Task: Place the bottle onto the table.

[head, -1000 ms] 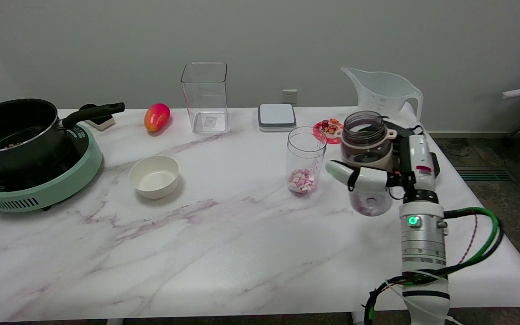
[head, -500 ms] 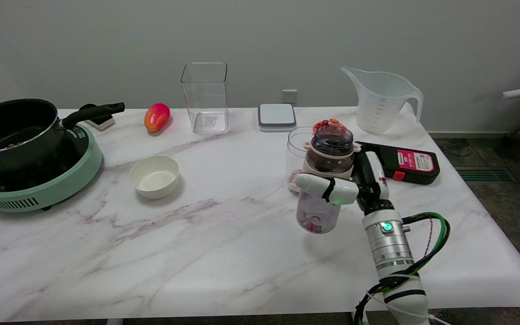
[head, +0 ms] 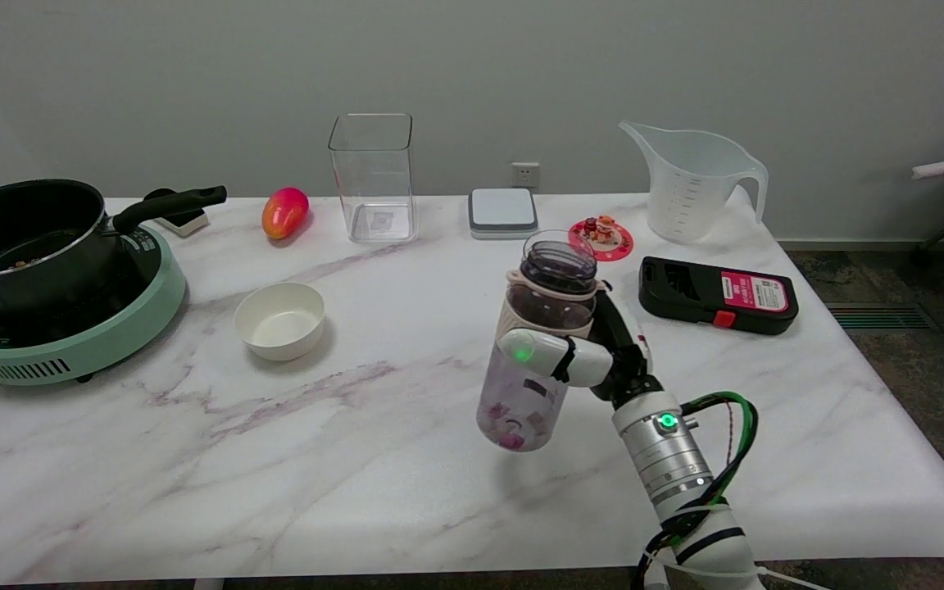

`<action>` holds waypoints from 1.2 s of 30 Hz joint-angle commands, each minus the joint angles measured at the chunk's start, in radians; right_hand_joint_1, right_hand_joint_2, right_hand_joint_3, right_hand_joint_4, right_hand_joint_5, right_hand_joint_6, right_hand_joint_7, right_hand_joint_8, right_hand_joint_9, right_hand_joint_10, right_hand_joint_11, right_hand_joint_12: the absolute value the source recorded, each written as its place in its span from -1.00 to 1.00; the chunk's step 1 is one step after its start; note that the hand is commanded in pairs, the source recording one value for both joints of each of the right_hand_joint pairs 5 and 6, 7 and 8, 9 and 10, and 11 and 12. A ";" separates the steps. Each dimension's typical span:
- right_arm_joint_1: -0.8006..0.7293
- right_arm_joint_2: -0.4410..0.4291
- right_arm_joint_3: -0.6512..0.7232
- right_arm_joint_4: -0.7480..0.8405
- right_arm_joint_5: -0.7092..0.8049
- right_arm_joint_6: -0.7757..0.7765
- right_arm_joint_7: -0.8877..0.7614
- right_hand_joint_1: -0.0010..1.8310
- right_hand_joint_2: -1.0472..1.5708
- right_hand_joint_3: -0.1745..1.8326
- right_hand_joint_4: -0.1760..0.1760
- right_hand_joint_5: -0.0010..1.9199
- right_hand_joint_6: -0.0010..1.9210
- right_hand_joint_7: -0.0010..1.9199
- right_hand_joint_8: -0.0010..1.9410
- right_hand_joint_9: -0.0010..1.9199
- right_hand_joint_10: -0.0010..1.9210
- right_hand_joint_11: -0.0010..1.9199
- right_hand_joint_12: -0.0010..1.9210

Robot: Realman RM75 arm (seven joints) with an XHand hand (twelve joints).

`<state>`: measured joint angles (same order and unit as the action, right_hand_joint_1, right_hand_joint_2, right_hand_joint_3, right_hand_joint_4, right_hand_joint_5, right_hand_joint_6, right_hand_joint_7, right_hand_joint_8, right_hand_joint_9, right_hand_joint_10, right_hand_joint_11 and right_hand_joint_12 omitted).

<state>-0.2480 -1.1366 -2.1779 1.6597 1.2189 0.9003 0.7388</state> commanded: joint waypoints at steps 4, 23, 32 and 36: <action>0.057 -0.009 -0.009 -0.063 -0.157 -0.216 0.231 0.26 1.00 -0.61 0.00 0.81 0.81 0.83 0.81 0.74 0.74 0.55 0.55; 0.257 -0.157 0.000 -0.320 -0.398 -0.216 0.295 0.28 1.00 -0.61 0.00 0.81 0.81 0.84 0.82 0.77 0.77 0.64 0.64; 0.341 -0.206 -0.009 -0.428 -0.478 -0.176 0.329 0.28 1.00 -0.61 0.00 0.81 0.80 0.84 0.82 0.77 0.77 0.64 0.64; 0.359 -0.207 -0.009 -0.465 -0.515 -0.138 0.352 0.27 1.00 -0.61 0.00 0.80 0.80 0.84 0.82 0.77 0.77 0.63 0.63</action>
<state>-0.0205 -1.2661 -2.1821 1.3778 0.8607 0.6929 1.0144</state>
